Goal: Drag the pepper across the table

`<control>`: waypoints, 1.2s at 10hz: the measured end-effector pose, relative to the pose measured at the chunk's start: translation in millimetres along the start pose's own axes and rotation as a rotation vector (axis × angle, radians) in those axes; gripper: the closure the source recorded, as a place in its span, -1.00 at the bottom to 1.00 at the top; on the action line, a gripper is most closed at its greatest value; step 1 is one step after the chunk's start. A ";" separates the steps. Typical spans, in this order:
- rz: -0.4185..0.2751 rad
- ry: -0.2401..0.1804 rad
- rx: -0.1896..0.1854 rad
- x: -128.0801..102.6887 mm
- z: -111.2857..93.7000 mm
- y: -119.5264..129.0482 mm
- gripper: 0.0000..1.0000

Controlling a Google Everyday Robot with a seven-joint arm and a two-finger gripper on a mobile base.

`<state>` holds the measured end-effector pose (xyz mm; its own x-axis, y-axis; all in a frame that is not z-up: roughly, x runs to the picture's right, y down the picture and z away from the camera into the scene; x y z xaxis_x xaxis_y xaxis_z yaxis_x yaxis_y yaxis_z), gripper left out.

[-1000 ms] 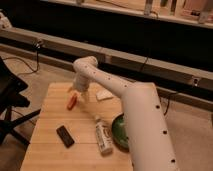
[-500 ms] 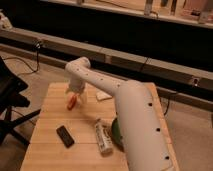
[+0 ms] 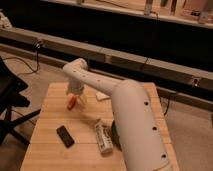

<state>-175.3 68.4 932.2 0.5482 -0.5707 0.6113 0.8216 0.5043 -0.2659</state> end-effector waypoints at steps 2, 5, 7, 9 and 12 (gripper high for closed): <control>-0.011 -0.026 -0.007 -3.6 10.2 -2.7 -0.60; -0.026 -0.063 -0.011 -9.6 23.9 -6.9 -0.42; -0.037 -0.077 0.009 -12.6 26.9 -9.5 0.04; -0.044 -0.083 0.021 -14.2 28.1 -10.7 0.46; -0.044 -0.083 0.038 -13.6 24.3 -9.2 0.99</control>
<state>-194.2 87.2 944.4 0.4958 -0.5382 0.6816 0.8370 0.5053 -0.2098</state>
